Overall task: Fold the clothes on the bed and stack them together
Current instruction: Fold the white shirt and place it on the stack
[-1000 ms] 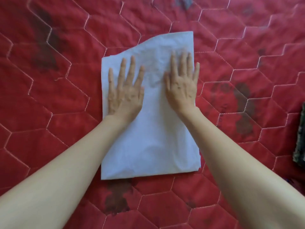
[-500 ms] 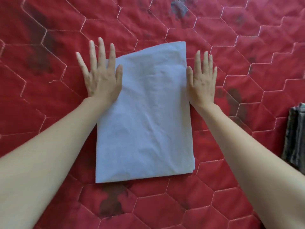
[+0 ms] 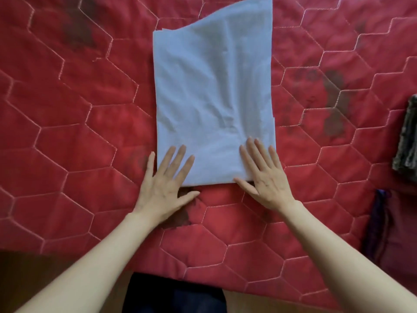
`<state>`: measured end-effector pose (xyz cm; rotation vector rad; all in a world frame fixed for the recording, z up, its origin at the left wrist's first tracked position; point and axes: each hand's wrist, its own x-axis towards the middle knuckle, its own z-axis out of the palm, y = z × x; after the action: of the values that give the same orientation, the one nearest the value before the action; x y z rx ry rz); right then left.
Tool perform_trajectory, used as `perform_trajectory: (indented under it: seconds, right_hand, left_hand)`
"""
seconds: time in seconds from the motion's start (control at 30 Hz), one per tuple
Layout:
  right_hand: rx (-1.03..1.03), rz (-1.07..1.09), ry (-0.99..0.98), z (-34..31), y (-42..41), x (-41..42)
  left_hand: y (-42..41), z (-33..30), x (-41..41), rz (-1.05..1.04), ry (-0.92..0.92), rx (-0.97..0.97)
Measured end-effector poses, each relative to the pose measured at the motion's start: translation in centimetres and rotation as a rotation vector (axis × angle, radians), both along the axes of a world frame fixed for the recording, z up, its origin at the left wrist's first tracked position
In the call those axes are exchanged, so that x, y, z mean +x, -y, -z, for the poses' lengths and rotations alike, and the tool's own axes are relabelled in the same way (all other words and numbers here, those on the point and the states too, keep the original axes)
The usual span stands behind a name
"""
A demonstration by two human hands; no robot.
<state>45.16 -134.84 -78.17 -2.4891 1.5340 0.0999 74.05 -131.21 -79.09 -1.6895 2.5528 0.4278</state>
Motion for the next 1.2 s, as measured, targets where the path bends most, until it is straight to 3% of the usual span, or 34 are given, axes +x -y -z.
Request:
perform_trajectory:
  seconds: [0.23, 0.37, 0.43, 0.63, 0.87, 0.93, 1.03, 1.2]
  right_hand:
    - [-0.127, -0.105, 0.015, -0.9, -0.4, -1.3]
    - [-0.31, -0.084, 0.069, -1.7, -0.3, -1.1]
    - [-0.359, -0.041, 0.101, -2.2, -0.4, -0.9]
    - [-0.289, 0.048, 0.235, -6.0, -0.1, -1.6]
    - [-0.001, 0.108, 0.343, -12.6, -3.7, -1.5]
    - [0.085, 0.165, 0.413, -13.9, -4.9, -1.6]
    - [0.2, 0.298, 0.57, -15.3, -5.6, -1.6]
    - [0.283, 0.566, 0.785, -15.3, -1.0, -0.9]
  left_hand:
    - [0.9, -0.8, 1.1, 0.073, 0.011, -0.162]
    - [1.5, -1.2, 0.7, 0.169, -0.157, -0.455]
    - [1.7, -1.7, 0.6, 0.191, -0.234, -0.485]
    - [1.9, -4.9, 2.7, 0.195, -0.354, -0.315]
    - [-1.2, -12.2, 4.7, 0.159, -0.474, -0.127]
    - [-2.3, -14.0, 5.3, 0.073, -0.58, -0.062]
    - [-2.6, -15.7, 5.8, -0.221, -0.745, 0.088]
    - [2.3, -15.4, 5.4, -0.576, -0.954, 0.273]
